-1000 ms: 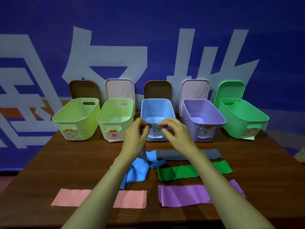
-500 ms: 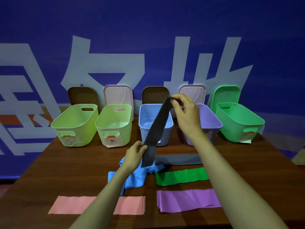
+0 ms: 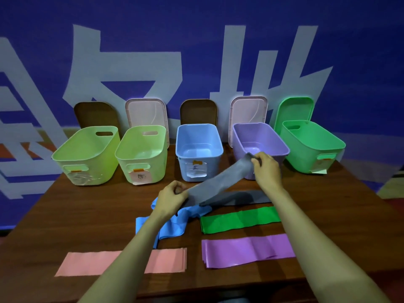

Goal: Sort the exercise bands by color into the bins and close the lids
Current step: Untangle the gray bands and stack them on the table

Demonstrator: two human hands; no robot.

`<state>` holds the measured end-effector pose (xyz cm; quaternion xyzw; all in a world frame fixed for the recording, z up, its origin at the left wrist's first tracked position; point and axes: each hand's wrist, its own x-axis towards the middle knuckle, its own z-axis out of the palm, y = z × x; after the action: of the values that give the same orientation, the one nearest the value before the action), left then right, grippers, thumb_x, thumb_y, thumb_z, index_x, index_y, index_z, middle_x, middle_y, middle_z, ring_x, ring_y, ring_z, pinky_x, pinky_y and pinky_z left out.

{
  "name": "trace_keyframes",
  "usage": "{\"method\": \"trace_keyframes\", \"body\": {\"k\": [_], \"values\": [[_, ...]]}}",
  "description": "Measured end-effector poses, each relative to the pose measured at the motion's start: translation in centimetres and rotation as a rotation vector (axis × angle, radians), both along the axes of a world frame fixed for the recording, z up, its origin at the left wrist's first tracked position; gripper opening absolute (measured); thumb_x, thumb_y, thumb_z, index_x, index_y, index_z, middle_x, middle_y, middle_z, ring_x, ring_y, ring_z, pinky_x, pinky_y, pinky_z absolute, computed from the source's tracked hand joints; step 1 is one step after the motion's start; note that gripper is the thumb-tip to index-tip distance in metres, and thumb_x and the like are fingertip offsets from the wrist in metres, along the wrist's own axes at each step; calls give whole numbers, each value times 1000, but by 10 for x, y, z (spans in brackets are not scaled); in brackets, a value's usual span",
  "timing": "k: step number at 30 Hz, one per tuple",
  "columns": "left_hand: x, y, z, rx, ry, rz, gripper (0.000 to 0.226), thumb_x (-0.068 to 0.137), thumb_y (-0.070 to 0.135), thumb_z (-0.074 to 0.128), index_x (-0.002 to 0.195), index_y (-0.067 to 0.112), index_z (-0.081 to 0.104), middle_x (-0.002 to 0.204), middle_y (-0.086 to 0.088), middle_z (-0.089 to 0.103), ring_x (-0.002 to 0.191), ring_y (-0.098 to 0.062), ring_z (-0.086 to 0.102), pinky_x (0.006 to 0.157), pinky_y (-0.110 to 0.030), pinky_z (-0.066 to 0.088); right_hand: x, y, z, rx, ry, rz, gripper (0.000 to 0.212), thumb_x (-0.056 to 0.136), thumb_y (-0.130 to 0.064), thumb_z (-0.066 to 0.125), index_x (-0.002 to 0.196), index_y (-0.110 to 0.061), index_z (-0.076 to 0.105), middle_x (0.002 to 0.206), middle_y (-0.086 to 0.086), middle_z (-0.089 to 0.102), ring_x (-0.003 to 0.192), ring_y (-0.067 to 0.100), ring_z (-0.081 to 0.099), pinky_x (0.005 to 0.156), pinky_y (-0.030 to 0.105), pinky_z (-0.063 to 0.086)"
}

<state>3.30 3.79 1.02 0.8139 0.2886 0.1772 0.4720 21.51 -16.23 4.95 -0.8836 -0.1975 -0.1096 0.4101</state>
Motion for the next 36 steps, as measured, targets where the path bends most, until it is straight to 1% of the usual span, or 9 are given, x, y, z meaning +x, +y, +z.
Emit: {"method": "trace_keyframes", "body": {"k": [3,7,11,15,17,20,25,33,36], "values": [[8,0,2,-140,25,-58,32,66,22,61,97,15,60,71,-1,59,68,-18,54,54,-23,45,12,-13,-16,-22,76,-67,17,94,-11,48,101,-2,61,105,19,62,93,33,56,71,28,33],[31,-1,-2,-464,-43,47,30,75,5,74,97,10,55,77,-2,61,65,-15,57,54,-24,47,30,-30,-34,-42,163,-147,17,94,-11,48,101,-1,60,106,23,62,97,36,56,76,35,41],[55,-3,-14,-606,-104,139,28,73,4,77,85,12,53,78,-3,59,66,-13,55,62,-30,49,42,-43,-52,-43,234,-222,13,93,-9,50,103,-2,54,106,23,61,97,37,56,76,37,41],[73,-6,-24,-674,-75,79,20,83,-4,64,87,12,52,78,-5,59,66,-15,56,50,-20,49,46,-51,-69,-36,251,-286,15,94,-8,47,108,-3,46,108,23,59,97,39,56,72,36,38],[78,-6,-30,-651,-66,78,19,84,-5,62,91,9,52,80,-7,61,69,-16,59,47,-17,50,48,-54,-78,-48,275,-304,15,94,-8,48,109,-5,44,107,23,60,96,40,57,72,39,40],[84,-4,-42,-522,-50,143,19,82,-6,64,83,10,53,76,-8,61,68,-19,59,51,-17,52,53,-58,-90,-95,300,-319,16,93,-11,50,108,-8,44,106,24,62,96,41,59,75,42,44],[85,-2,-60,-203,90,125,20,79,1,69,80,16,56,71,0,61,70,-21,59,74,-35,52,56,-61,-102,-131,321,-332,19,92,-13,53,110,-10,47,107,20,64,97,39,60,80,44,48],[84,-9,-67,-57,113,80,14,83,4,66,91,9,56,83,-5,60,77,-17,55,57,-13,37,54,-63,-112,-171,266,-350,19,92,-10,51,111,-6,47,108,20,61,97,39,58,78,47,49],[83,-9,-67,-53,117,67,14,82,4,66,90,9,56,79,-2,59,76,-17,55,57,-12,38,52,-61,-113,-213,242,-345,20,92,-7,51,111,-5,47,110,20,58,100,39,57,79,47,48]]}}
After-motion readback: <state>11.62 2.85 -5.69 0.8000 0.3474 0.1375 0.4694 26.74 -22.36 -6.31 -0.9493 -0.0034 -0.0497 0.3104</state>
